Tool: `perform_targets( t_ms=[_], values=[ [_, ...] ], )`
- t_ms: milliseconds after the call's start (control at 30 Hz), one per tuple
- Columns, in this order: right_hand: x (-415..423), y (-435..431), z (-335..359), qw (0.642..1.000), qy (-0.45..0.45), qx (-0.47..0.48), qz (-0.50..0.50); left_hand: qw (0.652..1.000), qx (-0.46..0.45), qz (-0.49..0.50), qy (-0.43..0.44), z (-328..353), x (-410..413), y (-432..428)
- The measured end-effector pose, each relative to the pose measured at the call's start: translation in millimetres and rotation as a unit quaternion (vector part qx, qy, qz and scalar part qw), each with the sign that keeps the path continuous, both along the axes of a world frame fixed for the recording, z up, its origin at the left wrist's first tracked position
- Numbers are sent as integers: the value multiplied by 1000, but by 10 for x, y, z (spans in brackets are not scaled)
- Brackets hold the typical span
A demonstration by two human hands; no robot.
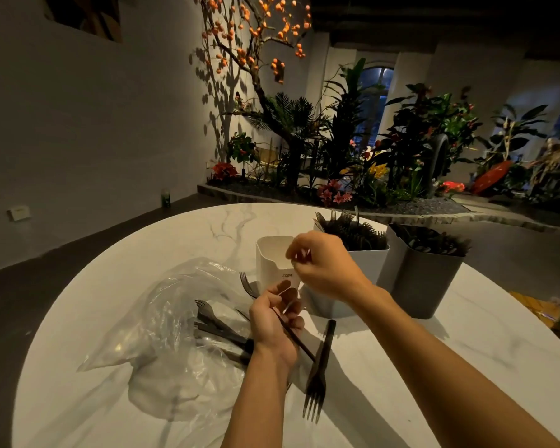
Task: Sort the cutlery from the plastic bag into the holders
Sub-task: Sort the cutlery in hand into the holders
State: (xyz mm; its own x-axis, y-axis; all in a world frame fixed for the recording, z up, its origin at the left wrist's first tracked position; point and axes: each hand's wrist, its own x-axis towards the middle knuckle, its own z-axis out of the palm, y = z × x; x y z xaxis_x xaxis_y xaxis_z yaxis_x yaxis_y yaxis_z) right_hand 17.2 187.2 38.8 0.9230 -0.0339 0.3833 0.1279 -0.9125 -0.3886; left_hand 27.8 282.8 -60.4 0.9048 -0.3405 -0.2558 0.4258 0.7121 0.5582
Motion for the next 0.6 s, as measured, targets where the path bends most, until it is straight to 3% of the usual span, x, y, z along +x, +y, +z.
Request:
perform_targets(
  t_ms=[133, 233, 367, 600],
  values=[
    [-432, -124, -99, 971, 217, -71, 70, 1000, -3, -10, -11, 0, 5, -2],
    [-667, -169, -301, 947, 300, -86, 76, 999, -23, -24, -31, -32, 7, 16],
    [-824, -203, -484, 944, 297, -123, 72, 996, 7, -59, -62, -45, -39, 15],
    [-981, -440, -427, 962, 250, -103, 48, 992, 35, -79, -95, 0, -103, 26]
  ],
)
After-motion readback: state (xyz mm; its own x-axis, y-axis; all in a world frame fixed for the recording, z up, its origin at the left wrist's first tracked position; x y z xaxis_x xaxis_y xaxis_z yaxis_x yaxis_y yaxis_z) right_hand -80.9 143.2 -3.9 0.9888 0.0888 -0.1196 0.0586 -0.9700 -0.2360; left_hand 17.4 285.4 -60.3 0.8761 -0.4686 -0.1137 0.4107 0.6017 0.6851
